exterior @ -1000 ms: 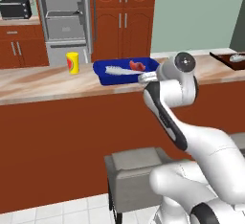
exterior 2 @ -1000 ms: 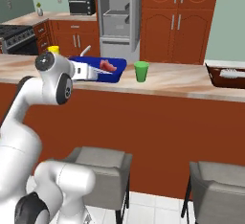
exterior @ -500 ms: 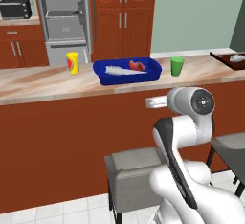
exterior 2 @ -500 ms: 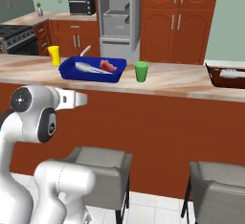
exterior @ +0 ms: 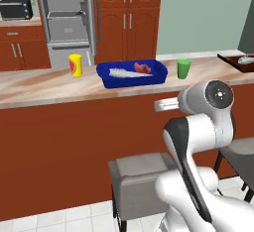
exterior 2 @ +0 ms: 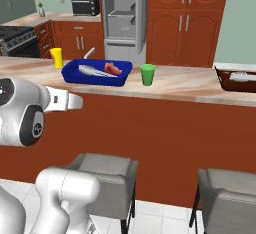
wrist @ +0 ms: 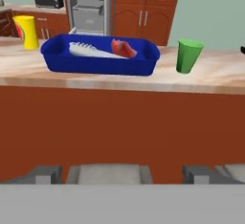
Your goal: Gather the sweet potato and avocado from the fridge and place them on a tray on the dining counter. Then gather the steak and fish from the fridge and place them on the other tray.
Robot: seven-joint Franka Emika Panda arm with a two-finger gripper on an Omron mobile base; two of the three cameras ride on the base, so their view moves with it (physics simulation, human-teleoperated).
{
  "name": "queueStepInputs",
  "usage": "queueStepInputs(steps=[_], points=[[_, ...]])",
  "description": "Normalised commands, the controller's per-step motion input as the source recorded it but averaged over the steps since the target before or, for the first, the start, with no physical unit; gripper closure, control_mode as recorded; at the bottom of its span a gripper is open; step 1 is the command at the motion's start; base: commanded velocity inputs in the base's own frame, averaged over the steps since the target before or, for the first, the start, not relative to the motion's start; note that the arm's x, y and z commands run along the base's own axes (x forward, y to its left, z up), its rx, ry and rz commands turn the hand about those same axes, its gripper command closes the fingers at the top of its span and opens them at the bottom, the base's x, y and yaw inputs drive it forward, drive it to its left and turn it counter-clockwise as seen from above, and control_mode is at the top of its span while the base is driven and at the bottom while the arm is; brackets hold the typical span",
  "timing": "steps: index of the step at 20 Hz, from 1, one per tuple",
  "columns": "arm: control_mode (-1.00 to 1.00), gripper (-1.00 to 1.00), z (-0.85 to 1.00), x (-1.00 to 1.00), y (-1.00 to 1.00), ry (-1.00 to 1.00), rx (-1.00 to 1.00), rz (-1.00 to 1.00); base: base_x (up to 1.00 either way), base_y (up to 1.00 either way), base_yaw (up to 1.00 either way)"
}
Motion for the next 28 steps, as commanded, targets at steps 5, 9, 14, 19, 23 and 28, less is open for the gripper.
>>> queueStepInputs(steps=[5,9,14,19,23,28], points=[[1.0,-1.0,0.0,-0.1,0.0,-0.03,0.0,0.0,-0.33,-0.49,-0.17],[1.0,-1.0,0.0,0.0,0.0,0.0,0.0,0.0,-0.22,-1.0,-0.2],[1.0,-1.0,0.0,0.0,0.0,0.0,0.0,0.0,-0.01,-1.0,-0.11],[1.0,-1.0,0.0,0.0,0.0,0.0,0.0,0.0,0.0,-1.0,-0.08],[1.0,-1.0,0.0,0.0,0.0,0.0,0.0,0.0,0.0,-1.0,-0.06],[1.0,-1.0,0.0,0.0,0.0,0.0,0.0,0.0,0.0,-1.0,-0.03]])
